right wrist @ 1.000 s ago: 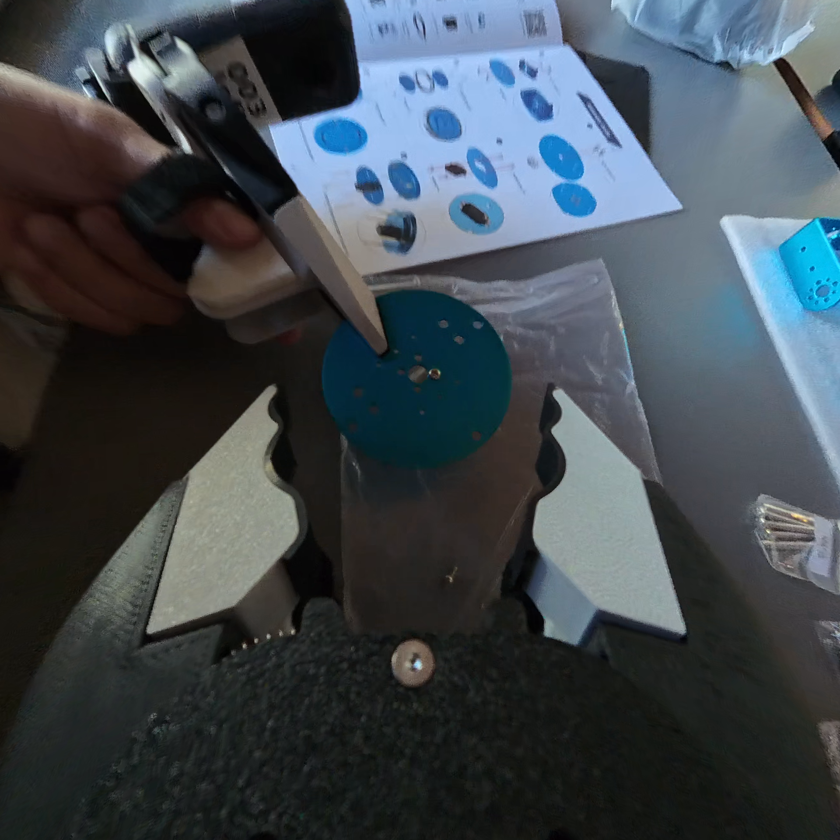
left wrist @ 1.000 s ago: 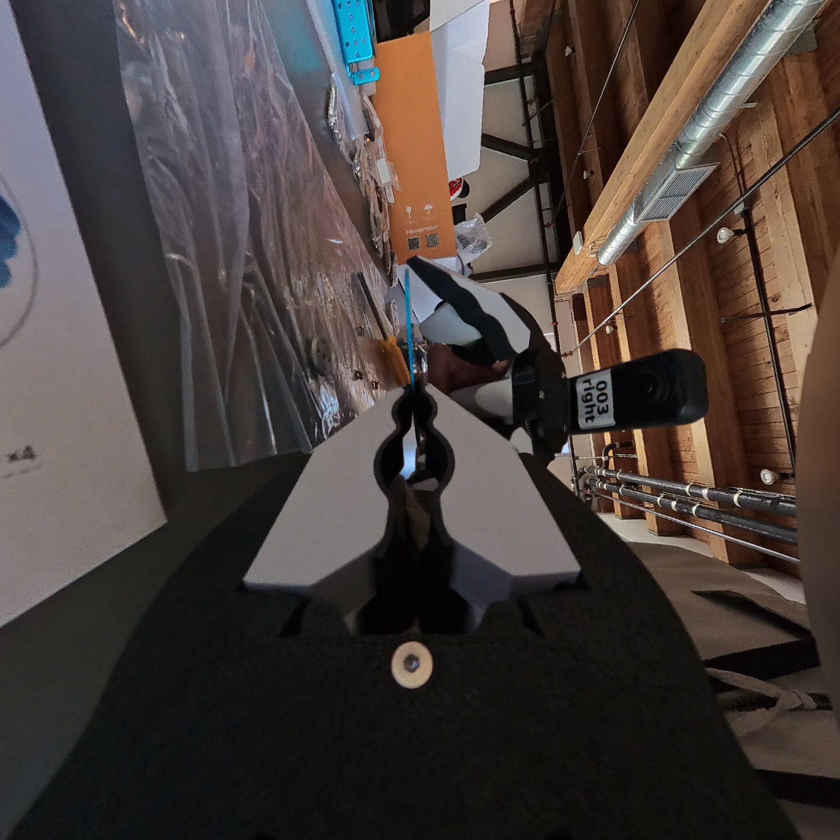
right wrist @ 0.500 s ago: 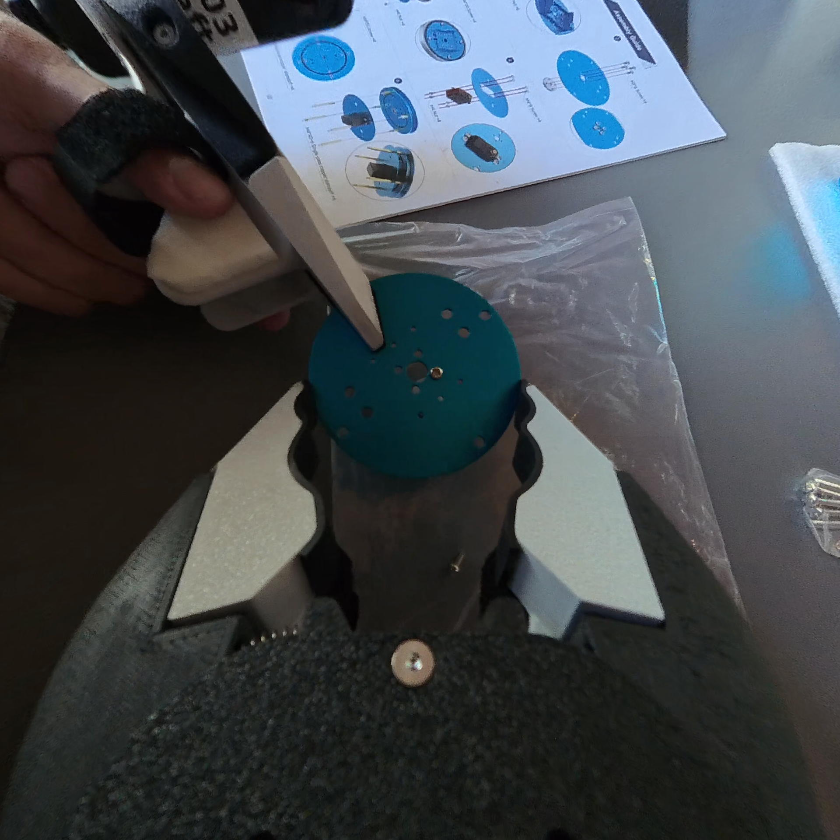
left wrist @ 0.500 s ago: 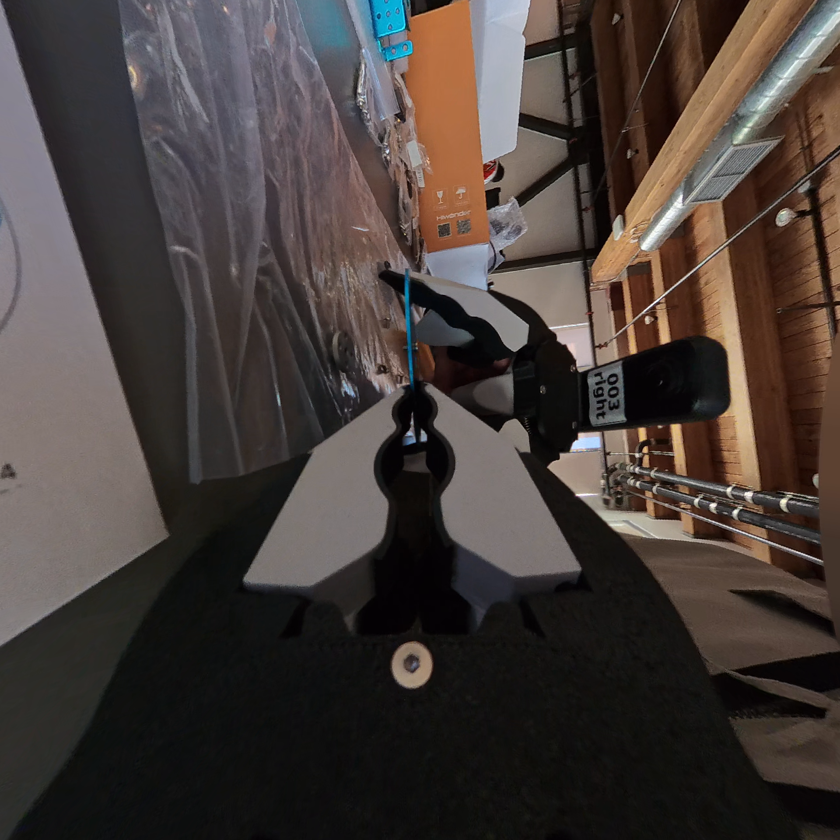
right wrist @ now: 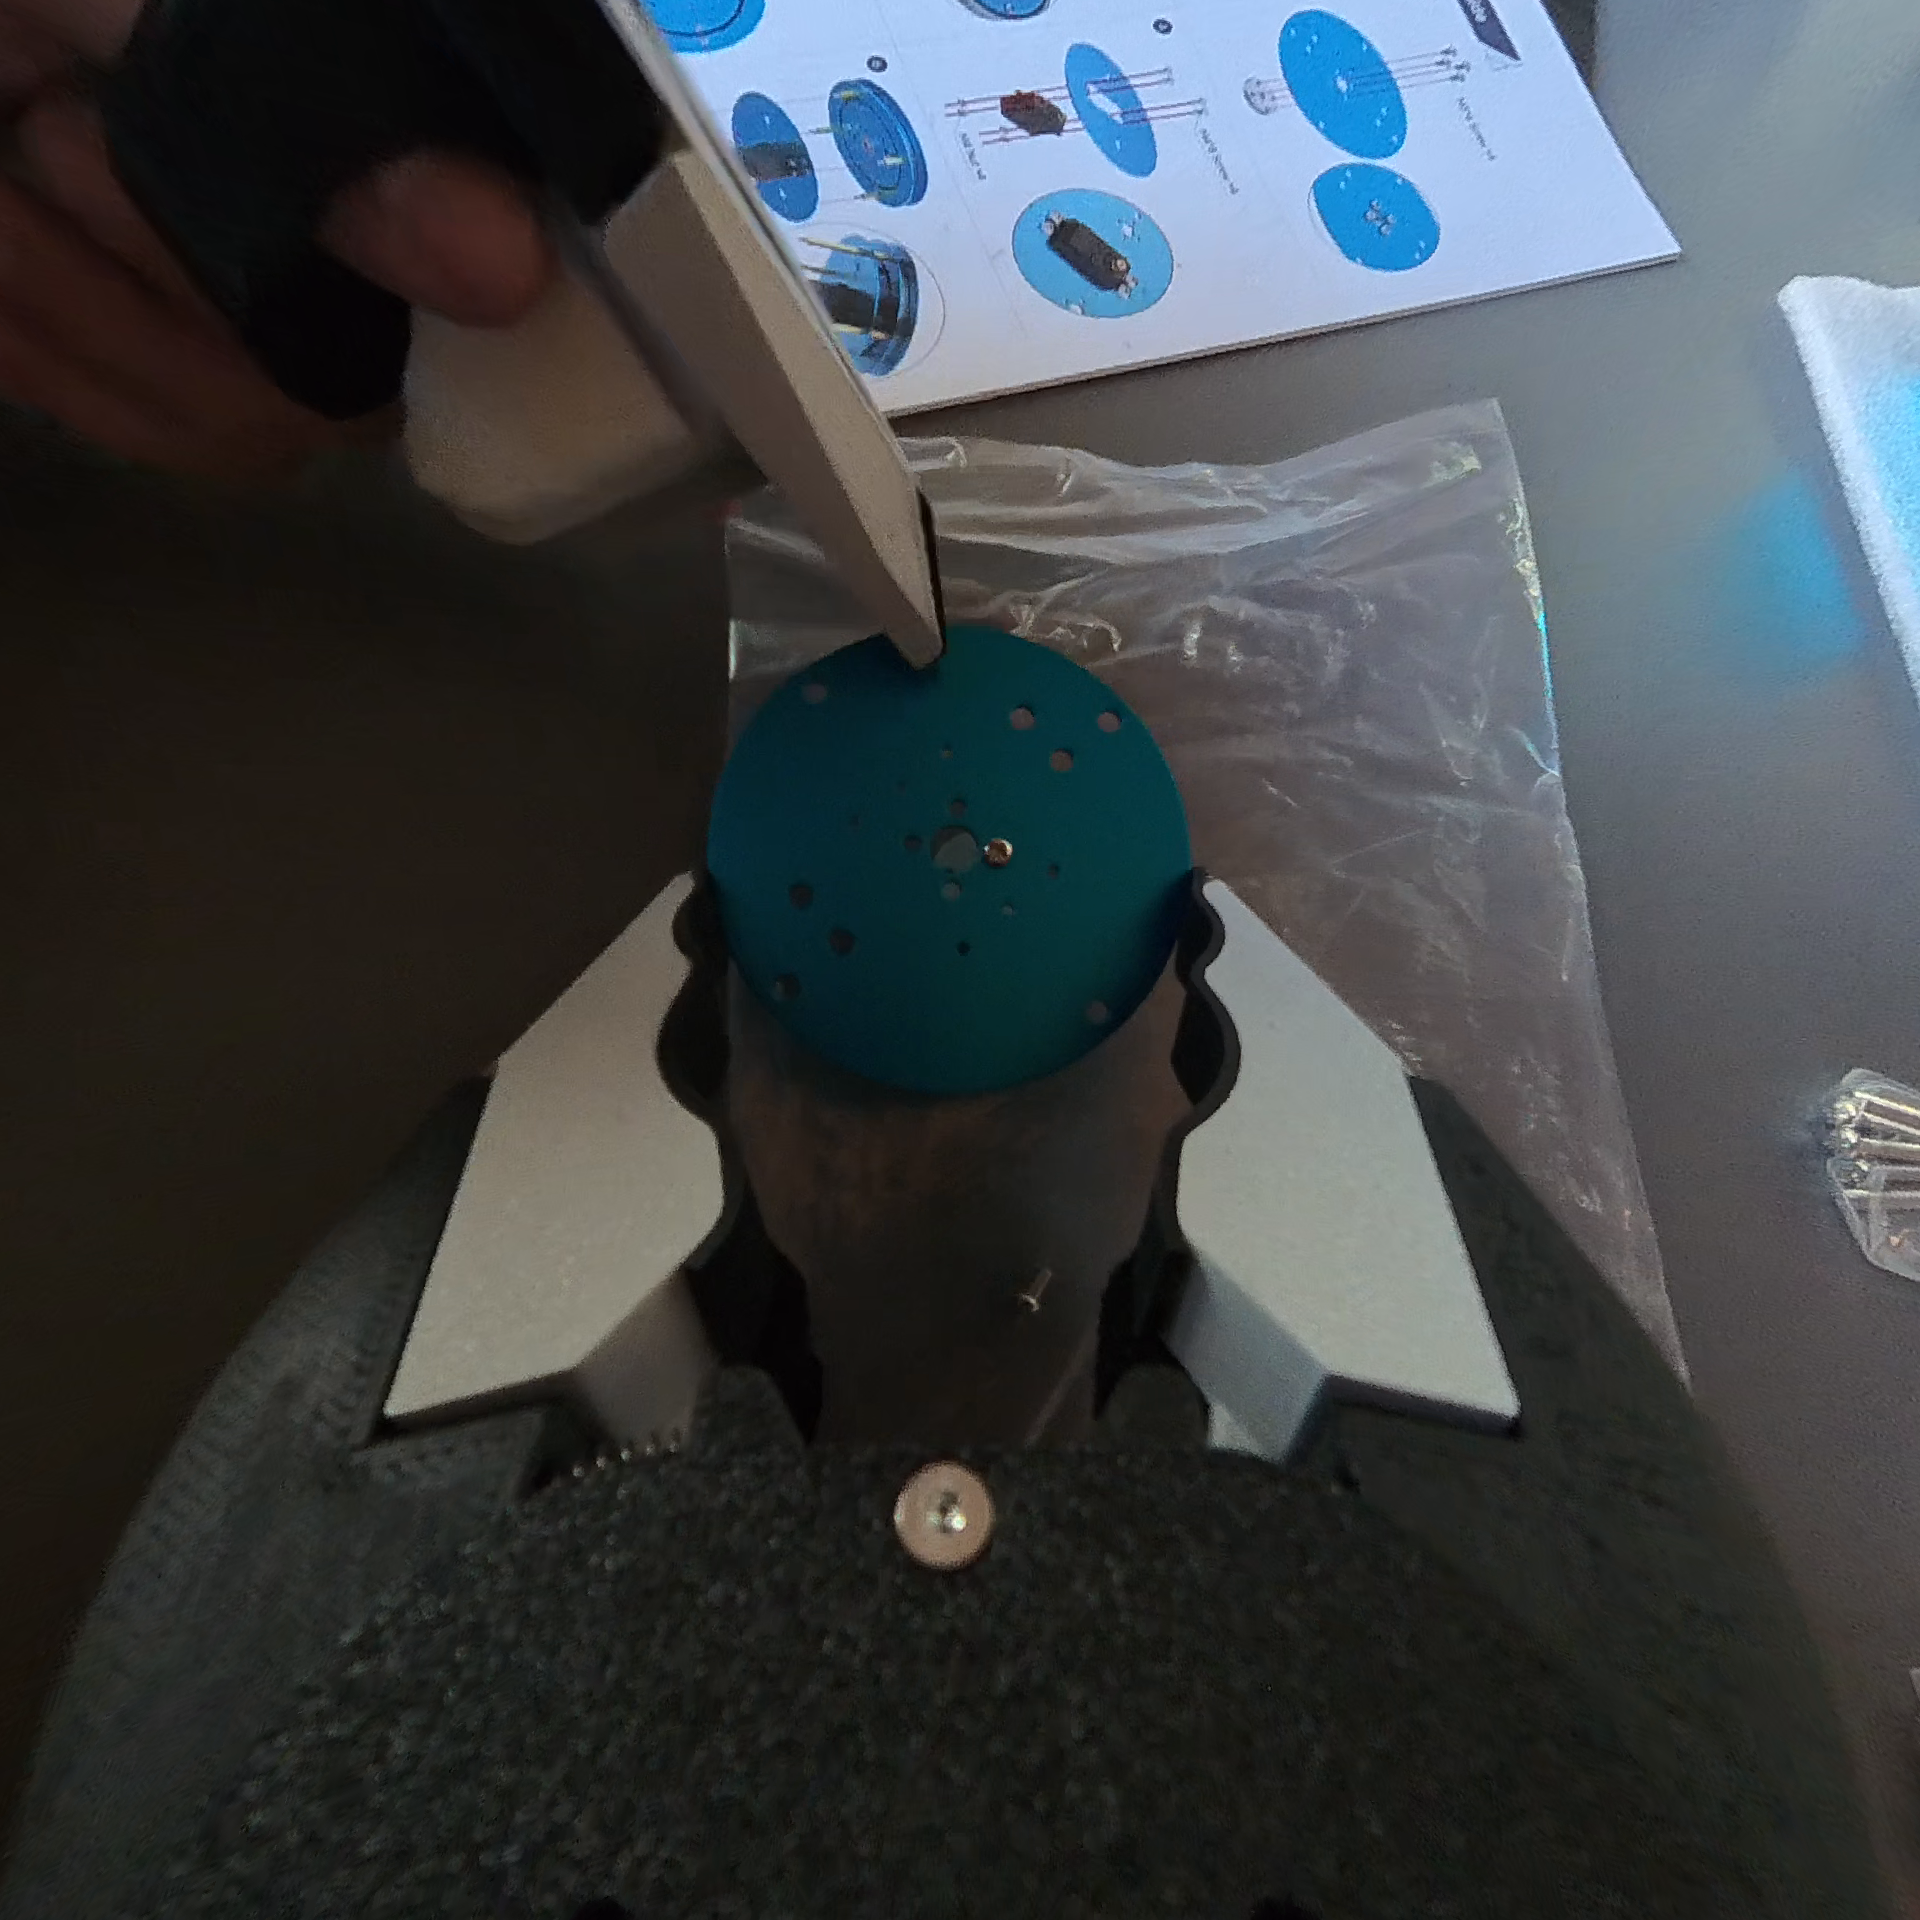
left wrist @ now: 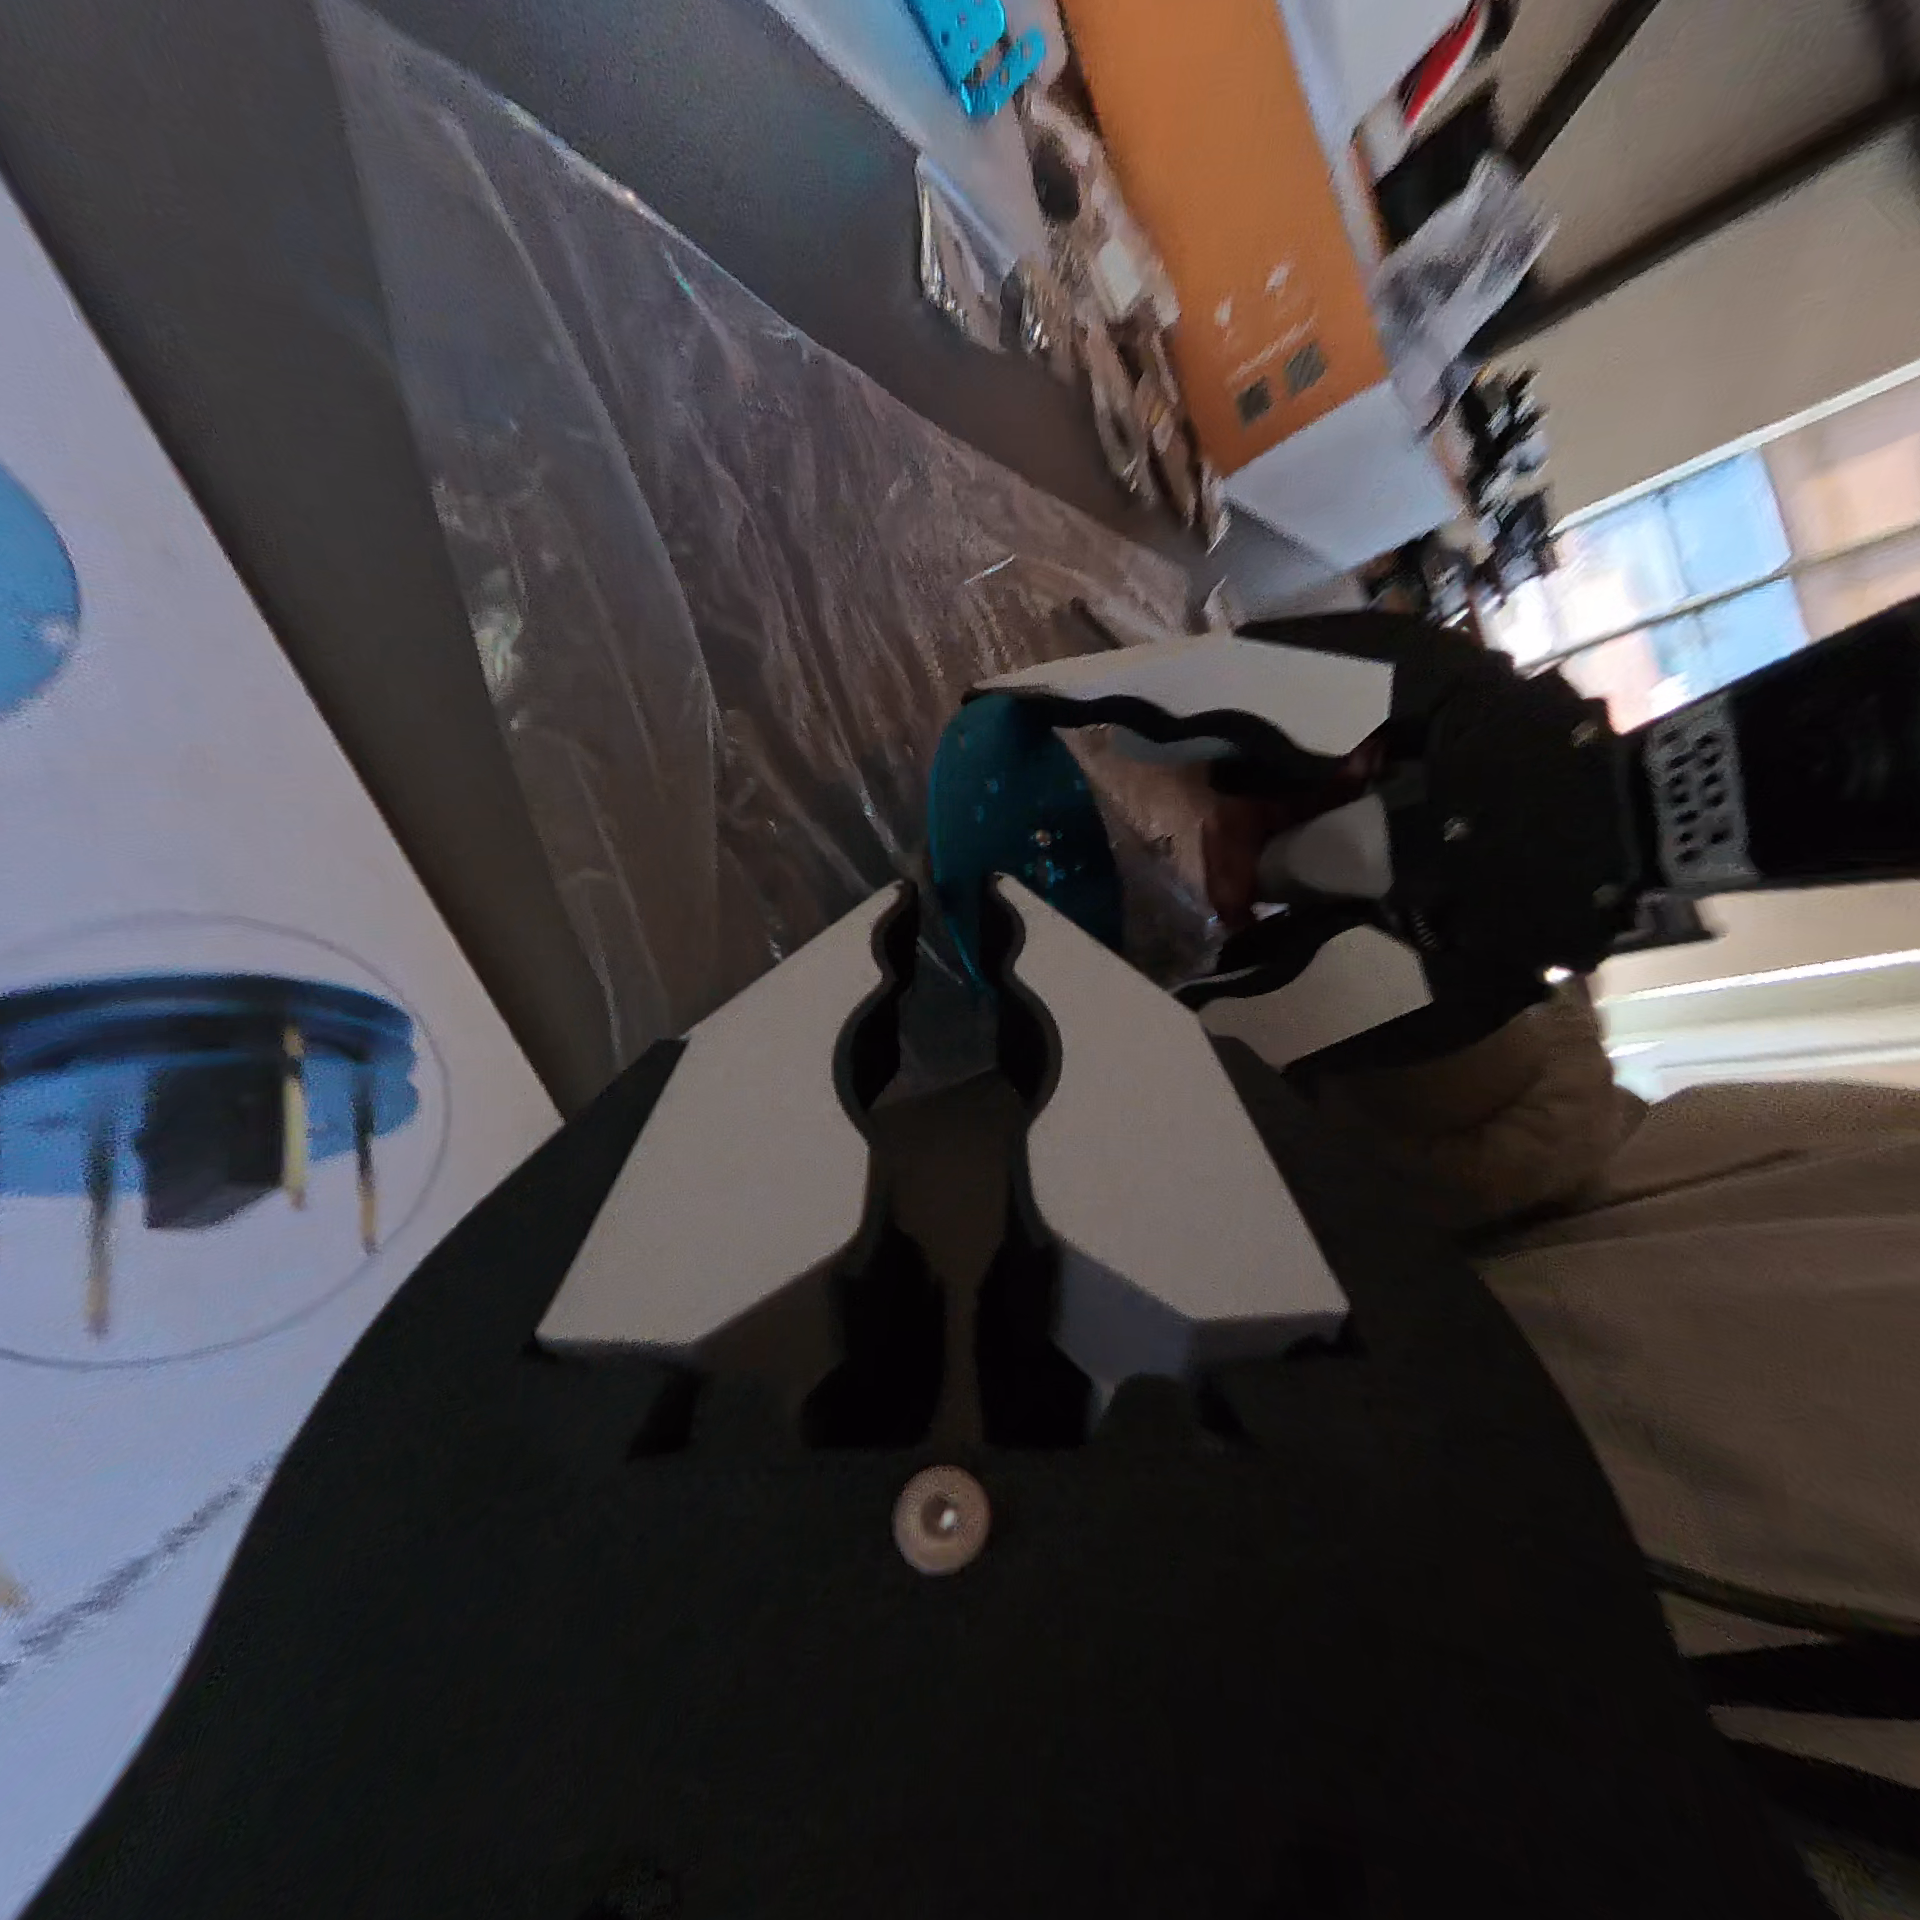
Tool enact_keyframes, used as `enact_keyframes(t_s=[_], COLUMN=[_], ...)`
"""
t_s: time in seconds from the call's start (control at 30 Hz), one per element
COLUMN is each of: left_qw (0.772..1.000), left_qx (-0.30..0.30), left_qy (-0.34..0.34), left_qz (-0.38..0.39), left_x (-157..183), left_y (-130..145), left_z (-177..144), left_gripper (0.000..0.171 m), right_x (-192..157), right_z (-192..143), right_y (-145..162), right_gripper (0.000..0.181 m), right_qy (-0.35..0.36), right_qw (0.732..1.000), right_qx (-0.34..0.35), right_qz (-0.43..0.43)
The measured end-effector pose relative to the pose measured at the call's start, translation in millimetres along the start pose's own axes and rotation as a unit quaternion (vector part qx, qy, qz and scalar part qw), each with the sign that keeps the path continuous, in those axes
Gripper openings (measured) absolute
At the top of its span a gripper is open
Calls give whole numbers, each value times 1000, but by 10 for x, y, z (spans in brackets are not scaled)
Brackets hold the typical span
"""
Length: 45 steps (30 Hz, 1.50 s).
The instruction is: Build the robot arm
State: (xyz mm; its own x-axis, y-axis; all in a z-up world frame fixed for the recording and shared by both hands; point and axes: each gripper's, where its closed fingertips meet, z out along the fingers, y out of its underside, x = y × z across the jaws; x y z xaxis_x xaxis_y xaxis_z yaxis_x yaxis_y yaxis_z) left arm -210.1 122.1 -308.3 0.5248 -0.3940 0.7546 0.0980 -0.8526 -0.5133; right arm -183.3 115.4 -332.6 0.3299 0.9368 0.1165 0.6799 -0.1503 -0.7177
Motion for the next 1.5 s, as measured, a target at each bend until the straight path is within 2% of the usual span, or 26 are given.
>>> enact_keyframes(t_s=[0.1, 0.17, 0.23, 0.4, 0.57, 0.63, 0.7, 0.8, 0.9, 0.97, 1.07, 1.27, 1.43, 1.5], left_qw=[994, 983, 976, 984, 986, 985, 982, 979, 979, 976, 978, 975, 977, 978], left_qx=[-21, -49, -74, -126, -135, -138, -140, -139, -141, -138, -136, -127, -123, -123], left_qy=[-47, -80, -77, 29, 71, 93, 123, 148, 144, 161, 150, 149, 132, 127], left_qz=[93, 159, 187, 126, 68, 44, 17, -14, -13, -41, -58, -101, -116, -114], left_x=[-19, -72, -95, 32, 7, 28, 80, 108, 45, 51, -23, -9, -9, -14], left_y=[-79, -93, -106, -113, -137, -146, -156, -196, -219, -247, -232, -218, -160, -159], left_z=[-46, -69, -47, 64, 70, 66, 67, 86, 116, 108, 137, 161, 186, 186], left_gripper=[11, 12, 15, 23, 23, 19, 7, 2, 0, 0, 0, 0, 0, 0], right_x=[37, 58, 70, 120, 135, 124, 109, 141, 192, 211, 239, 187, 132, 115], right_z=[3, 5, 21, 23, -8, -18, -21, 12, -21, -93, -174, -187, -218, -227], right_y=[-10, -17, -6, -9, -61, -87, -118, -84, -66, -85, -50, -45, -87, -102], right_gripper=[87, 87, 87, 88, 88, 88, 87, 87, 78, 78, 80, 69, 54, 42], right_qy=[4, 4, 2, 1, -7, -10, -10, 5, 14, -8, -30, -27, -29, -32], right_qw=[1000, 1000, 1000, 999, 998, 997, 997, 998, 998, 995, 991, 993, 994, 994], right_qx=[2, 3, -4, 3, 25, 35, 43, 31, 34, 56, 71, 72, 76, 80], right_qz=[11, 20, 28, 48, 65, 64, 60, 48, 46, 77, 111, 87, 73, 72])
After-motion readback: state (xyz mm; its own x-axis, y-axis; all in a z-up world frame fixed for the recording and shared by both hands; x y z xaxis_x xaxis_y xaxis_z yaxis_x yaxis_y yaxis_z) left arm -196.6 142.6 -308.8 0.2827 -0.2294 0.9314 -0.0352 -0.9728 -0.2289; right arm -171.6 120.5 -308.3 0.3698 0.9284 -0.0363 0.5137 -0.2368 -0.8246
